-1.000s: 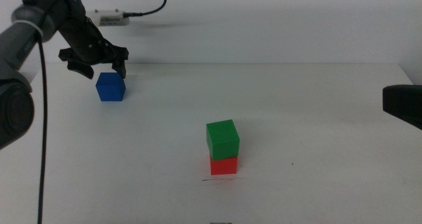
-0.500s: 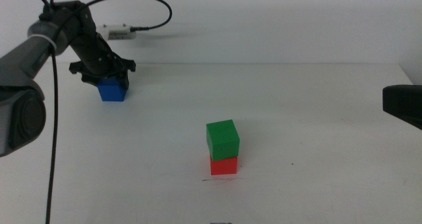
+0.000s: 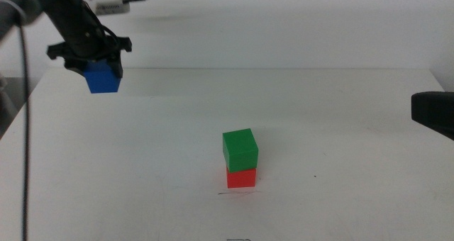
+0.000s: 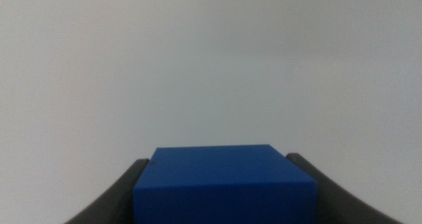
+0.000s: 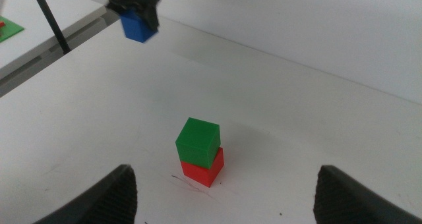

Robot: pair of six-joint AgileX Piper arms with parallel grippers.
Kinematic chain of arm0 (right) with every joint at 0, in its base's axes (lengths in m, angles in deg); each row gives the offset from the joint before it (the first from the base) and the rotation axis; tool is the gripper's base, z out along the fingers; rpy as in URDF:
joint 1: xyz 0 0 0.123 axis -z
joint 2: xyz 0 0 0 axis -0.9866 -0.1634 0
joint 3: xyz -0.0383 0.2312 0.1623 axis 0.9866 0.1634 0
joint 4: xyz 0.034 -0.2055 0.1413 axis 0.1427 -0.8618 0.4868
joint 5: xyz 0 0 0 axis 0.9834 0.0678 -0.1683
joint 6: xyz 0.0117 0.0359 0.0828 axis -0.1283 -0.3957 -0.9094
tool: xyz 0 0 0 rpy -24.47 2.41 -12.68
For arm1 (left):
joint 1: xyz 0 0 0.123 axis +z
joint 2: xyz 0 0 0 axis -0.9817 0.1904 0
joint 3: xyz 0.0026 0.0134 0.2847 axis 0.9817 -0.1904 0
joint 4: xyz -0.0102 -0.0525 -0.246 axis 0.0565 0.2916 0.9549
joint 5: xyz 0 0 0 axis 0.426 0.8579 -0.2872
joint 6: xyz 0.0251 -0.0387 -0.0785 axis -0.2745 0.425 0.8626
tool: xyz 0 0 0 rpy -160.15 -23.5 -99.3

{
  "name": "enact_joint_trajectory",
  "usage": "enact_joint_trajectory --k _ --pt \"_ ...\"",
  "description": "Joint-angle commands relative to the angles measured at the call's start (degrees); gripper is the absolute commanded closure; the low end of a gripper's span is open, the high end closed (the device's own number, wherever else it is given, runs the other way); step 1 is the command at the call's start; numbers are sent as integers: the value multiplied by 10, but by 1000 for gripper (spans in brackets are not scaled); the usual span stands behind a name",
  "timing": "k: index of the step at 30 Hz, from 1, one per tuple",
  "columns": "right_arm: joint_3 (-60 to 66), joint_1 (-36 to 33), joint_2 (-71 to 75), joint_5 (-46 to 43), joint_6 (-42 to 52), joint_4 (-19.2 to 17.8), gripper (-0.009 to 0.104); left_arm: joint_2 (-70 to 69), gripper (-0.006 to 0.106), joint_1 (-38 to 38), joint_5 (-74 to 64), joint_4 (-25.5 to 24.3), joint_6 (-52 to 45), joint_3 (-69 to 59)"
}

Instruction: Stack red cubes first, then green, then blue cubes in a specific spot.

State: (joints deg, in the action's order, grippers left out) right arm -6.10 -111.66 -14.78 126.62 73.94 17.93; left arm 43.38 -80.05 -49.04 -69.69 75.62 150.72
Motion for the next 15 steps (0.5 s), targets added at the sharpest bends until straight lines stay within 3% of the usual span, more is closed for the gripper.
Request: enact_joint_trajectory --k 1,4,8,15 --pt "-12 5 -1 -42 9 -1 18 -119 95 -18 36 11 11 -60" --pt "-12 5 -1 -42 9 -1 18 -226 95 -47 106 5 33 -204" --pt "-12 5 -1 -42 9 -1 18 -366 95 -105 203 -25 155 -362" --pt "-12 5 -1 -42 9 -1 18 -436 95 -260 144 -133 304 -389"
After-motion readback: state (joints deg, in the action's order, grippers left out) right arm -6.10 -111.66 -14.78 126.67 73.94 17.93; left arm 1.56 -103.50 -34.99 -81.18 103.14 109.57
